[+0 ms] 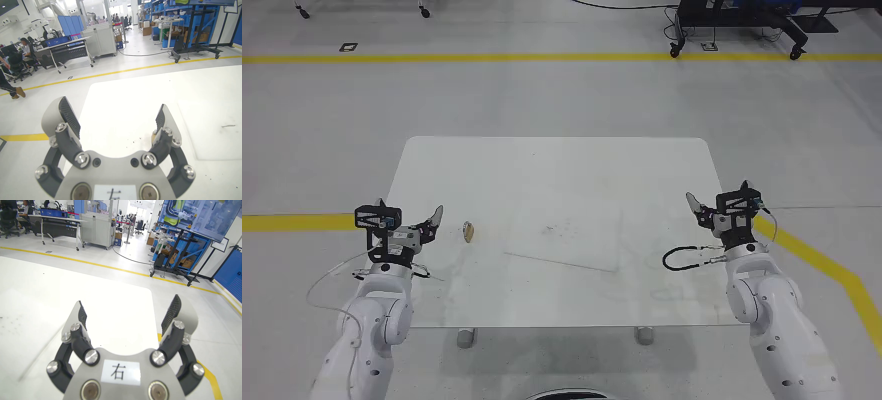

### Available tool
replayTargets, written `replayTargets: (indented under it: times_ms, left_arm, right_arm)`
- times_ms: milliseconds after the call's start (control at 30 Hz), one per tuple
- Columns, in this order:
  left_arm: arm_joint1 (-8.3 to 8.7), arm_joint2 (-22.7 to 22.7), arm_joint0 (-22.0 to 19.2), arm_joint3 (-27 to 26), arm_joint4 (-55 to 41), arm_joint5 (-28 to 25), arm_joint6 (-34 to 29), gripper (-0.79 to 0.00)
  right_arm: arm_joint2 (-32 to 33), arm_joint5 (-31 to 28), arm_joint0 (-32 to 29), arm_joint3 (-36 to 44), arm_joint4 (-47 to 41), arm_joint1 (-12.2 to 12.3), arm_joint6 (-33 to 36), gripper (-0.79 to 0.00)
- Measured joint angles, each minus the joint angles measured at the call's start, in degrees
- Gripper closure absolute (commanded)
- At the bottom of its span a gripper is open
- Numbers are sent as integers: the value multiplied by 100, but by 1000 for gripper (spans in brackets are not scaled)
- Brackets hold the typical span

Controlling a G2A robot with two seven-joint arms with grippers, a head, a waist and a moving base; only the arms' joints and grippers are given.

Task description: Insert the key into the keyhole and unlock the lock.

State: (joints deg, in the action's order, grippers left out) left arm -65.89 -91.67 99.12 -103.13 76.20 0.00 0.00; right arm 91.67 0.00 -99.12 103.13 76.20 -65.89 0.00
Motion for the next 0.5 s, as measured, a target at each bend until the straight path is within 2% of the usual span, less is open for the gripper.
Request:
replayTargets:
  times_ms: [267, 500]
  left_arm:
    - [0, 0, 0, 0, 0, 0, 0, -785]
    - [0, 0, 0, 0, 0, 0, 0, -785]
  right_arm:
    - [-60, -14, 39, 49, 83, -7, 18, -785]
    - [-838, -164, 359, 244, 647, -70, 393, -785]
